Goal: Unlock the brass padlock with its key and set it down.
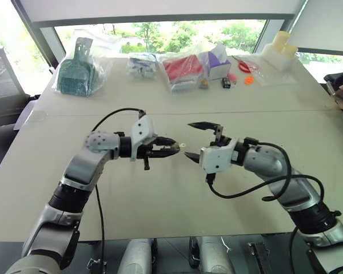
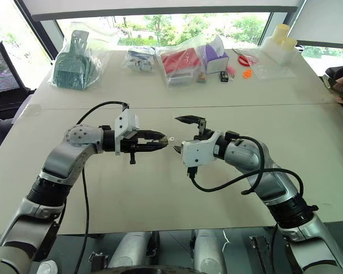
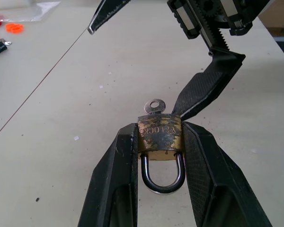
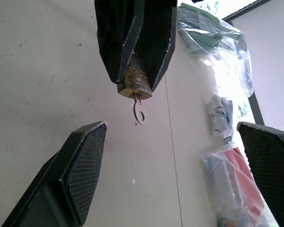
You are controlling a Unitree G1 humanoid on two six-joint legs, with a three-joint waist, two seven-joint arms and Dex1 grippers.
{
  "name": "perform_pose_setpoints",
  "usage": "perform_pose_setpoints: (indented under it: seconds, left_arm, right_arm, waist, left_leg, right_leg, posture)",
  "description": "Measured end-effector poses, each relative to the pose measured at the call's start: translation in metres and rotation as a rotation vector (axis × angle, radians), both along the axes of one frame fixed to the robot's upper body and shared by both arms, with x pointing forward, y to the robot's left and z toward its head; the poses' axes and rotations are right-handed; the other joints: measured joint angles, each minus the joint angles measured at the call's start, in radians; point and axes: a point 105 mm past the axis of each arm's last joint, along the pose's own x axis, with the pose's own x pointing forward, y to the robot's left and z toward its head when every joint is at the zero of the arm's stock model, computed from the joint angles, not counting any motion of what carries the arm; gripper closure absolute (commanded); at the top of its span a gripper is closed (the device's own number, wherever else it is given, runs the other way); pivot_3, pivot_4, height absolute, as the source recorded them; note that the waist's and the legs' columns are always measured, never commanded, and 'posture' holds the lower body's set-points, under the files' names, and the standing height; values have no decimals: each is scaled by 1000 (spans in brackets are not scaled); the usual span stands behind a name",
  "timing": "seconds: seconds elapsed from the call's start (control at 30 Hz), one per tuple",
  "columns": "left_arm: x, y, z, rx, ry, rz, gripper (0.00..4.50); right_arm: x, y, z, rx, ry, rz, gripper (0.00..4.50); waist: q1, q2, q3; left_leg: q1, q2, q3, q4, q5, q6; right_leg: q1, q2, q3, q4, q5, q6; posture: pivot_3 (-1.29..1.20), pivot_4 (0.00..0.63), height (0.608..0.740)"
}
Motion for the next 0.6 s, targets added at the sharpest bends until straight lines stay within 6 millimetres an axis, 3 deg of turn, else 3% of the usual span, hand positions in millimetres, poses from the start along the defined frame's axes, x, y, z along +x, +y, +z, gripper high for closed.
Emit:
perform_pose_setpoints:
  seconds: [0.13,0.43,0.47,0.6]
  left_arm:
    - [-1,0,2,-12,3,-8,3751]
    - [0,0,6,-22,-4,-11,3751]
    - [0,1,6,-23,-8,-9,3751]
    - [0,2,7,-17,-12,-9,3751]
  right_arm:
    - [1,7,-1,3,-6,14,0]
    - [2,12,-2,-11,-21,35,4176]
    - [2,12,-4,-16,-15,39,4471]
    - [1,12,-5,-24,-13,45,4471]
  waist:
    - [-1,0,0]
    - [0,0,0]
    - [0,0,0]
    - [0,0,0]
  left_leg:
    - [0,0,0,0,0,0]
    - [0,0,0,0,0,0]
    - [0,0,0,0,0,0]
    - [0,0,0,0,0,0]
  right_leg:
    - [0,0,0,0,0,0]
    - [0,0,0,0,0,0]
    - [0,0,0,0,0,0]
    - [0,0,0,0,0,0]
  posture:
    - [0,150,740]
    - [0,150,740]
    - [0,150,740]
    - [0,150,740]
